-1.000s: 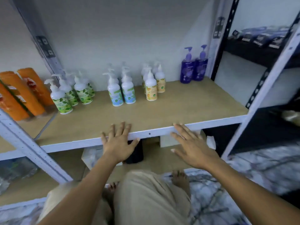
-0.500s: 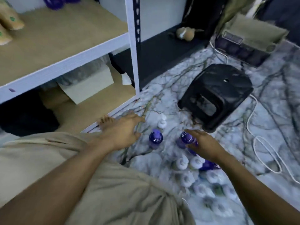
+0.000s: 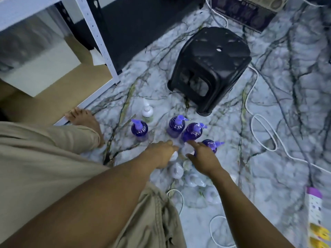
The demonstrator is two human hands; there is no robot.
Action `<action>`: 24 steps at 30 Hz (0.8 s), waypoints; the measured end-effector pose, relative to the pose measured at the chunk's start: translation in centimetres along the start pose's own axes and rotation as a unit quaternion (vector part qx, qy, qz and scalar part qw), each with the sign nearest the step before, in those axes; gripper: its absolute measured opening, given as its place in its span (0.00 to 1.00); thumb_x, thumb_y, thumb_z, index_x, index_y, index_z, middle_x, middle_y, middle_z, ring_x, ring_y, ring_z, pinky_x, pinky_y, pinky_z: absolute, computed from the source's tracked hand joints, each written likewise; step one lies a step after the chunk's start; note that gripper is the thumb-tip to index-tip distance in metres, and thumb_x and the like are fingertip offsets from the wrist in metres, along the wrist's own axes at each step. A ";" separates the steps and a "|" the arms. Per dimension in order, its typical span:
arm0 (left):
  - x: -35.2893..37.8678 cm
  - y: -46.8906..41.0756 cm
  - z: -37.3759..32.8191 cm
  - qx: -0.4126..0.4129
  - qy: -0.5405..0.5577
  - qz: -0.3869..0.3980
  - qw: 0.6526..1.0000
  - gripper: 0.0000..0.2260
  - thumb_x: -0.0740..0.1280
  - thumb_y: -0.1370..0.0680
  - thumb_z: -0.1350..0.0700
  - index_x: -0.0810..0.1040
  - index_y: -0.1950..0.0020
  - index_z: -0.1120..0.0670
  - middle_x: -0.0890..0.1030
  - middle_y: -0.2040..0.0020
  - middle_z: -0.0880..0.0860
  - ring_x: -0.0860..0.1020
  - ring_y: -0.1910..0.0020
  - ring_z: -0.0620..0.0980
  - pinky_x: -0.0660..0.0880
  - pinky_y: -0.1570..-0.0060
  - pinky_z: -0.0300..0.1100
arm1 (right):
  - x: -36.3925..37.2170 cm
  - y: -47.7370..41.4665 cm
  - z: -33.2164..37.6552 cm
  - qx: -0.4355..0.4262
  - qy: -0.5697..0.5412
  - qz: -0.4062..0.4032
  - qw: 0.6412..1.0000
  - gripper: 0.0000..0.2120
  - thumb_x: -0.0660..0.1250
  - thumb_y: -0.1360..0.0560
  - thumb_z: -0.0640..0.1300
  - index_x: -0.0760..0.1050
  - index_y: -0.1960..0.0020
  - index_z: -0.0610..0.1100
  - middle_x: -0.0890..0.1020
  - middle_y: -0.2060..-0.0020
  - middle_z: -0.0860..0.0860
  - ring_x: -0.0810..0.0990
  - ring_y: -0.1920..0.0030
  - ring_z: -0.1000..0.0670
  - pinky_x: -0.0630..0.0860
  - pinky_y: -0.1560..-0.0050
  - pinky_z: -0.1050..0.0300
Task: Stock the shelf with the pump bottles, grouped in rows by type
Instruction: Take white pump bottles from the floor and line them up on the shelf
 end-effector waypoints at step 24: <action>-6.3 9.6 5.5 -0.012 0.129 -0.081 0.988 0.11 0.73 0.25 0.56 0.80 0.43 0.47 0.79 0.44 0.49 0.77 0.45 0.53 0.76 0.48 0.48 | -5.4 2.4 10.2 -0.062 -0.021 -0.052 0.996 0.17 0.72 0.27 0.47 0.70 0.68 0.61 0.71 0.74 0.57 0.72 0.64 0.50 0.68 0.61 0.54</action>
Point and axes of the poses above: each hand's wrist, its own y-axis away from the middle knuckle, its own x-axis out of the palm, z = x × y, the point moved 1 cm from there along -y, towards the middle knuckle
